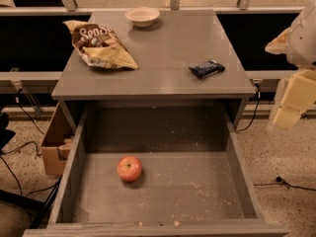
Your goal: Pick apple from top drawer and place on counter
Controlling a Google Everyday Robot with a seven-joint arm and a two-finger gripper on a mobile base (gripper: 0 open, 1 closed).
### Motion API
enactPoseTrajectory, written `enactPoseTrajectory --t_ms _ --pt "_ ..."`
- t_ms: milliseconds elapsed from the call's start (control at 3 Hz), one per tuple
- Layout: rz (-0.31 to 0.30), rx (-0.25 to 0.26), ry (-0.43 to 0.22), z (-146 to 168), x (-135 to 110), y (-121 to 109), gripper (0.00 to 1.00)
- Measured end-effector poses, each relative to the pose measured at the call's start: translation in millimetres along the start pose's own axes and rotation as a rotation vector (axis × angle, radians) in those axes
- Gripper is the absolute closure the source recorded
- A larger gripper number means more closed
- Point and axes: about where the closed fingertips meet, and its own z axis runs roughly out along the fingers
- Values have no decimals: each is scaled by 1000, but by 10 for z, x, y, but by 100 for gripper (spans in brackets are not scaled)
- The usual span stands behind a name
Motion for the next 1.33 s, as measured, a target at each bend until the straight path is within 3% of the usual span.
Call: enactPoseTrajectory --t_ms 333,667,1333 --pt "0 0 0 0 0 0 0" --pt "5 -5 -81 157 -77 32 0" --pt "-17 -63 -427 1067 -504 527 0"
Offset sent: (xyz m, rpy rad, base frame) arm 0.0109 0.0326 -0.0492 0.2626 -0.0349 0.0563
